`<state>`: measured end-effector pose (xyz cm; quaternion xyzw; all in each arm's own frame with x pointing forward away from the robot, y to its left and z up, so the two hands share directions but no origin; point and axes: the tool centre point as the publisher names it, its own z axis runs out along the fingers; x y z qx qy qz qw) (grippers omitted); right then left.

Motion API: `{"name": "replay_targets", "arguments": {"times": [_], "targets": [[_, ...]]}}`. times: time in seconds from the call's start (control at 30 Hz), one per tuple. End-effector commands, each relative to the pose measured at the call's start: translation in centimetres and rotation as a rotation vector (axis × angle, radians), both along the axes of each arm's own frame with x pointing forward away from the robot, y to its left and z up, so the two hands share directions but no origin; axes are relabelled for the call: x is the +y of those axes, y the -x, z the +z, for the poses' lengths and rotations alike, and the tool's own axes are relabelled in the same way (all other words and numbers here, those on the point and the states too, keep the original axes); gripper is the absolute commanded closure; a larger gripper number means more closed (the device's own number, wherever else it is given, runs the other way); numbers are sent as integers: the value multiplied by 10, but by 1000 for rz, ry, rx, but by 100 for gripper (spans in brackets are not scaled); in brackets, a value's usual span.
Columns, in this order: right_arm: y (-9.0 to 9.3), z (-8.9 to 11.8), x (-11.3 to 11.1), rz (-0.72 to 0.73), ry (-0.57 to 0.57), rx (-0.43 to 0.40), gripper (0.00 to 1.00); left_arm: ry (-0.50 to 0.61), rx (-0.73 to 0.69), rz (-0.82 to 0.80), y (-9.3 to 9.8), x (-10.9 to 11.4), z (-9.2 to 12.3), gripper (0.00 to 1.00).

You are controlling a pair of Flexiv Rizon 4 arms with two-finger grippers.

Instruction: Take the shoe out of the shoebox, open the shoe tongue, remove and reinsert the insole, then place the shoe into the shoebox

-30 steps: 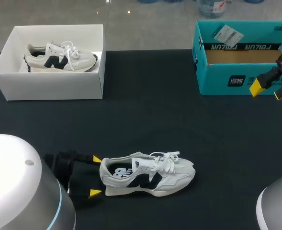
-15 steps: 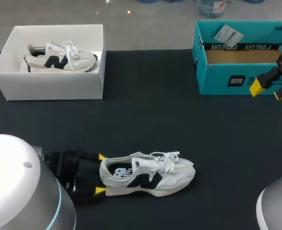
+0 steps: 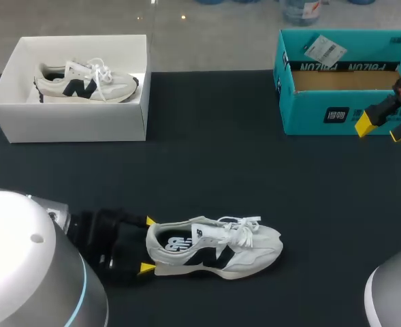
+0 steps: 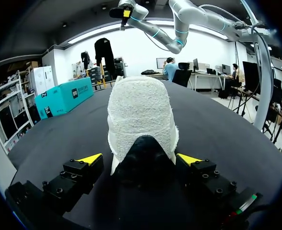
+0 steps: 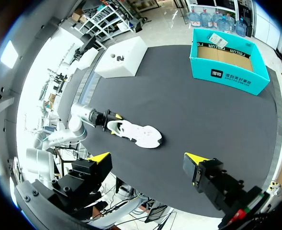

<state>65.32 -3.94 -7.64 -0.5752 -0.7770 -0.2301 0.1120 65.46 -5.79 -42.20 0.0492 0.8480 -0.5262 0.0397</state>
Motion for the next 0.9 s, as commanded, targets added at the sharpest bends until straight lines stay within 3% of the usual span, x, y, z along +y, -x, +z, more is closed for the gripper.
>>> {"name": "replay_targets", "arguments": {"times": [0.03,0.9], "targets": [[-3,0,1,2,2,5,0,0,9,-10,-5,-4,-8,0],[-3,0,1,2,2,5,0,7,47,11,7,-9,-5,0]]}}
